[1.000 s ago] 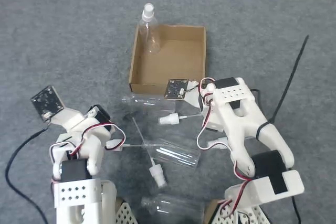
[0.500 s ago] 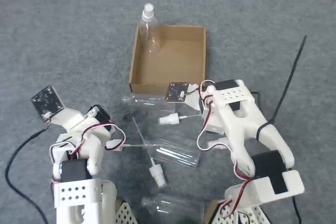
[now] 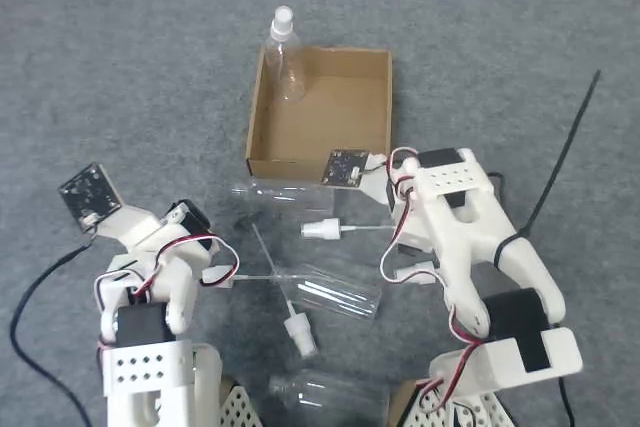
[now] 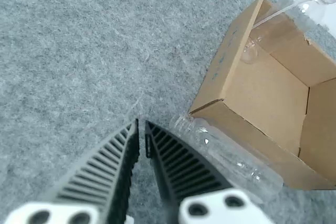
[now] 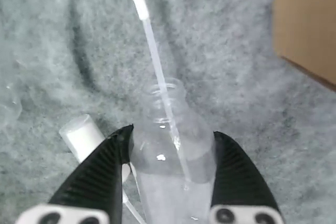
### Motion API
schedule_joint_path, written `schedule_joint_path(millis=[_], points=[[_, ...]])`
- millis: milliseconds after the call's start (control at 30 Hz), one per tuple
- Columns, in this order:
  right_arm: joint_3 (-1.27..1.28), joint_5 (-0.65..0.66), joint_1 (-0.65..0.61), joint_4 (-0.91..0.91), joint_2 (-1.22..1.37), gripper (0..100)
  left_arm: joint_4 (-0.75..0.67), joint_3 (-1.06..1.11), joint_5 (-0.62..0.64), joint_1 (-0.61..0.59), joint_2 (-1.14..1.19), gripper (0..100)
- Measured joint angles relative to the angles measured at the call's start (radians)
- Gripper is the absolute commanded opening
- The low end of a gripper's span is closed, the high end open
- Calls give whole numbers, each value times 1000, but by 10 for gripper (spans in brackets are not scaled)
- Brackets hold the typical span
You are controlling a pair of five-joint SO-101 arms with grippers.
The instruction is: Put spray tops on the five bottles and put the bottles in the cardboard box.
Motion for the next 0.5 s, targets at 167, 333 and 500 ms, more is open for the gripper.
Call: schedule_joint_path(millis=[167,333,500], points=[[-107,-3,-2,114,0,76,0,0,0,0,0,13],[-213,-63,-2,218,0,76,0,0,0,0,0,13],[-293,-117,-2,295,0,75,0,0,0,0,0,13]])
